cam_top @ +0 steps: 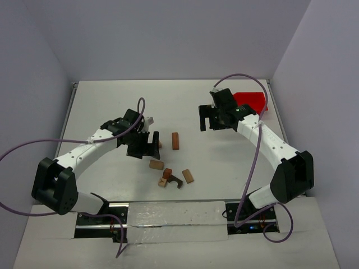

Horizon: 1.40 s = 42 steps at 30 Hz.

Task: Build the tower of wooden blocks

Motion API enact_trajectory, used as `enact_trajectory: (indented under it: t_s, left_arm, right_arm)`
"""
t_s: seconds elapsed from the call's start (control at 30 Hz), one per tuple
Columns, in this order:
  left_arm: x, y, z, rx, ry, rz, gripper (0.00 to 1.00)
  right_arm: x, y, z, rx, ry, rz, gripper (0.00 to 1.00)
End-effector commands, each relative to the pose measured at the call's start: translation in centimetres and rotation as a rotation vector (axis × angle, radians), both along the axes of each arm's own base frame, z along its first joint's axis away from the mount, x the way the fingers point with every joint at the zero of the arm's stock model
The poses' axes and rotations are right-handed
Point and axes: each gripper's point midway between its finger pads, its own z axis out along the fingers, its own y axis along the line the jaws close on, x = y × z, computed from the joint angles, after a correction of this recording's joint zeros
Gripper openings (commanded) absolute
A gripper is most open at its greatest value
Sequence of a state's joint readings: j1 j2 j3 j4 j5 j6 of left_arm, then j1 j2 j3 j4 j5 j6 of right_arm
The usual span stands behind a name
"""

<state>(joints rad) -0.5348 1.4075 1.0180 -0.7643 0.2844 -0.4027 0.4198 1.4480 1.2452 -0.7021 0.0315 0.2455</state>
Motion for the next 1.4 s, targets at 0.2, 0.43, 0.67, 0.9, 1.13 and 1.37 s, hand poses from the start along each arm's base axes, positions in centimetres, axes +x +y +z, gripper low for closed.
enact_trajectory:
  t_s: [0.2, 0.43, 0.67, 0.9, 1.13, 1.37]
  left_arm:
    - [1.9, -0.2, -2.5, 0.189, -0.069, 0.037, 0.99]
    - [2.1, -1.0, -4.0, 0.228, -0.052, 0.023, 0.99]
    - [1.9, -1.7, -5.0, 0.251, -0.036, 0.006, 0.99]
    - [1.5, -2.8, -5.5, 0.259, -0.023, -0.019, 0.99]
    - [1.5, -2.9, -6.1, 0.275, -0.01, -0.023, 0.99]
    - [1.1, -2.8, -6.4, 0.286, -0.016, -0.04, 0.97]
  right_arm:
    - [1.1, 0.7, 1.3, 0.04, -0.016, -0.005, 1.0]
    - [0.8, 1.0, 1.3, 0.064, -0.009, 0.002, 1.0]
    - [0.6, 0.9, 1.3, 0.082, -0.003, 0.001, 1.0]
    - [0.6, 0.9, 1.2, 0.09, 0.003, 0.0, 1.0]
    - [0.5, 0.7, 1.2, 0.092, 0.002, -0.001, 1.0]
    - [0.6, 0.9, 1.1, 0.096, 0.016, 0.001, 1.0]
